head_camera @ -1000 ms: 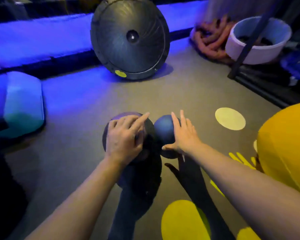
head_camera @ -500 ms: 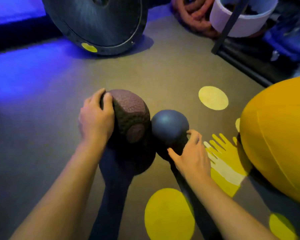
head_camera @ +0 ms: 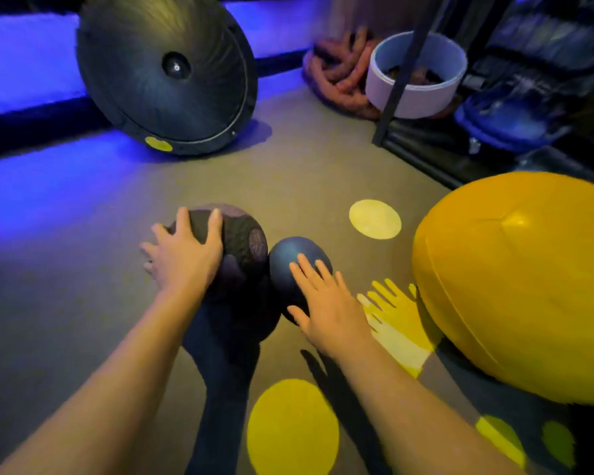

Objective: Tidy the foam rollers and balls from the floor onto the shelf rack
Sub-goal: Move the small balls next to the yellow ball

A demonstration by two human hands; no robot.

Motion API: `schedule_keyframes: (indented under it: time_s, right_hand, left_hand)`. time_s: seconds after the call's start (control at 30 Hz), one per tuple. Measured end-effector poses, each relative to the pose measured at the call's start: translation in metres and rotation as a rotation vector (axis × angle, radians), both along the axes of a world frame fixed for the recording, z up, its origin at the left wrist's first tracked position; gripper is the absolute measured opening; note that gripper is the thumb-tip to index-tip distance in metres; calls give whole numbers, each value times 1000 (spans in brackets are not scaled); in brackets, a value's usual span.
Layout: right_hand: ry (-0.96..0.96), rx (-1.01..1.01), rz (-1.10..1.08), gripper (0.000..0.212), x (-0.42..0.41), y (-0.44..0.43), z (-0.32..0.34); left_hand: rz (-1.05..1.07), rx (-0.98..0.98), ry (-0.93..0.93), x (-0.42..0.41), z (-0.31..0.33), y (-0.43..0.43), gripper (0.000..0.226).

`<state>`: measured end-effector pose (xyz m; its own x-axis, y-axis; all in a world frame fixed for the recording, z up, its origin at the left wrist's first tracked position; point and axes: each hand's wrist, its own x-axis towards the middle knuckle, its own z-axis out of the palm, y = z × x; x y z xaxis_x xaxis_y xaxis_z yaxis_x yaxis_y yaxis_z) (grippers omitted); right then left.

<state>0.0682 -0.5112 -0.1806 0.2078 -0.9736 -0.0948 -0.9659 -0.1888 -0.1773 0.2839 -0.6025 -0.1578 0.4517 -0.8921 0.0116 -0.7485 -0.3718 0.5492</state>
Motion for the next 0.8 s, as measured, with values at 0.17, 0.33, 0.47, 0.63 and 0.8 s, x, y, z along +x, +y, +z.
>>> schedule_keyframes:
  time_s: [0.17,0.33,0.47,0.63,0.8]
  right_hand:
    - [128,-46,-137,86,4,67,-29]
    - [208,211,-229,56,-14,110,-15]
    - [43,-213,-20,48,-43,106,-7]
    - [98,-173,148,81,-41,58,1]
    - [6,-224,-46,73,-46,78,-17]
  left_hand:
    - [-50,-55,110,-14,7,28,62]
    - [-329,-111,-24,-44,8,33,68]
    - [-516,-91,-229,-68,18,15,73]
    - [-884,5,111,-85,51,-38,72]
    - [-567,-377,140,-87,56,-41,40]
